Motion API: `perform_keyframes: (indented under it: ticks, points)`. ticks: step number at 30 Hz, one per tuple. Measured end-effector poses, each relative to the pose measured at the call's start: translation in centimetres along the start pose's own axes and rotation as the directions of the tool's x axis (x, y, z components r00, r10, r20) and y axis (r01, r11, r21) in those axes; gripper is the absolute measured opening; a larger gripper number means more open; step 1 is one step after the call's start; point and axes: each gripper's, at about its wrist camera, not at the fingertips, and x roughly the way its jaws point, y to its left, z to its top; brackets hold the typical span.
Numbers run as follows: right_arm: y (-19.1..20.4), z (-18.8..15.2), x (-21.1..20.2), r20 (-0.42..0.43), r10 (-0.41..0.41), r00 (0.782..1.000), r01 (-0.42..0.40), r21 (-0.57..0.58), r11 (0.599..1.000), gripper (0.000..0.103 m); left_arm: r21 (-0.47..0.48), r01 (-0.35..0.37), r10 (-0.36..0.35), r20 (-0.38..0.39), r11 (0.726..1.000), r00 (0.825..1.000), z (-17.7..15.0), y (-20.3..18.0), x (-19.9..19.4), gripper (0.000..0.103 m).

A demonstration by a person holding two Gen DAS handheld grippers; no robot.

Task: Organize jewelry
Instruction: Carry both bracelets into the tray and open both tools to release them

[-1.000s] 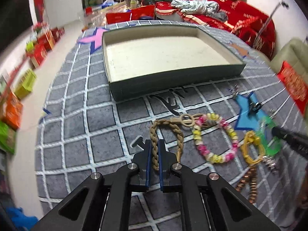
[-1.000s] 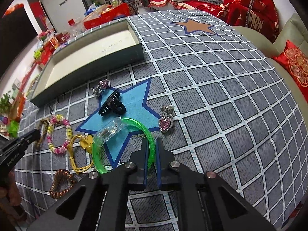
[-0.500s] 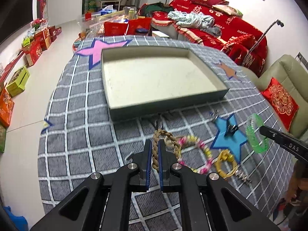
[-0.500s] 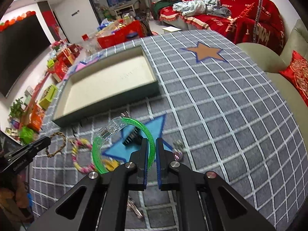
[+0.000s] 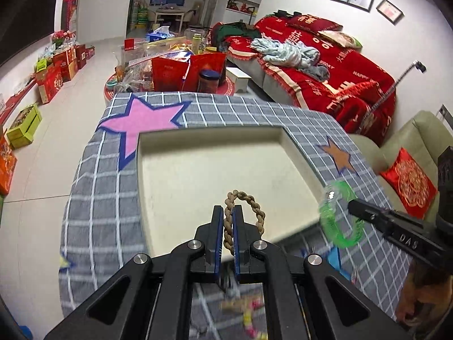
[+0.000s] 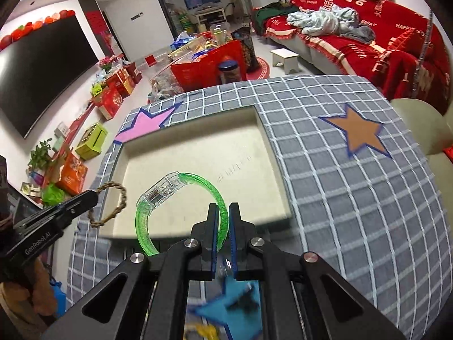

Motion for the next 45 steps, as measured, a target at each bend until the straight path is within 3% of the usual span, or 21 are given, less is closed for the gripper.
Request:
perform_keyframes:
  ticks: [9, 17, 29, 35, 37, 38, 39, 40, 45]
  points:
    - [0.7, 4.6, 7.1, -0.032, -0.027, 0.999, 0.027, -0.014, 1.0, 0.008, -0.027, -0.1, 0.099, -0.019, 0.995, 0.995, 4.3, 1.3, 7.0, 0.024]
    - [0.0, 6.9, 12.3, -0.066, -0.103, 0.993, 0.101, -0.033, 0.994, 0.008, 0.006, -0.182, 0.182, -0.075, 0.983, 0.98, 4.9, 2.3, 12.2, 0.024]
    - [-0.9, 6.1, 14.5, -0.108, -0.124, 0.986, 0.121, -0.034, 0.992, 0.008, 0.079, -0.264, 0.272, -0.119, 0.961, 0.955, 4.2, 1.7, 14.0, 0.024]
    - [-0.8, 6.1, 14.2, -0.115, -0.115, 0.987, 0.112, -0.027, 0.993, 0.009, 0.095, -0.266, 0.276, -0.125, 0.959, 0.953, 3.8, 1.4, 14.0, 0.024]
    - [-0.9, 6.0, 13.5, -0.107, -0.088, 0.99, 0.088, -0.011, 0.996, 0.013, 0.078, -0.244, 0.253, -0.13, 0.967, 0.959, 3.8, 1.4, 13.8, 0.024]
    - [-0.7, 6.0, 13.0, -0.098, -0.076, 0.992, 0.075, -0.01, 0.997, 0.023, 0.074, -0.24, 0.248, -0.128, 0.968, 0.96, 3.7, 1.4, 13.6, 0.024]
    - [-0.5, 6.0, 12.6, -0.088, -0.07, 0.994, 0.069, -0.012, 0.998, 0.04, 0.071, -0.239, 0.246, -0.12, 0.968, 0.962, 3.7, 1.4, 13.5, 0.024]
    - [-0.4, 6.0, 12.2, -0.075, -0.068, 0.995, 0.067, -0.013, 0.998, 0.047, 0.073, -0.242, 0.249, -0.113, 0.968, 0.962, 3.7, 1.4, 13.4, 0.024]
    - [0.1, 5.9, 9.8, -0.03, -0.045, 0.999, 0.045, -0.003, 0.999, 0.05, 0.08, -0.245, 0.252, -0.109, 0.966, 0.962, 3.5, 1.3, 13.3, 0.024]
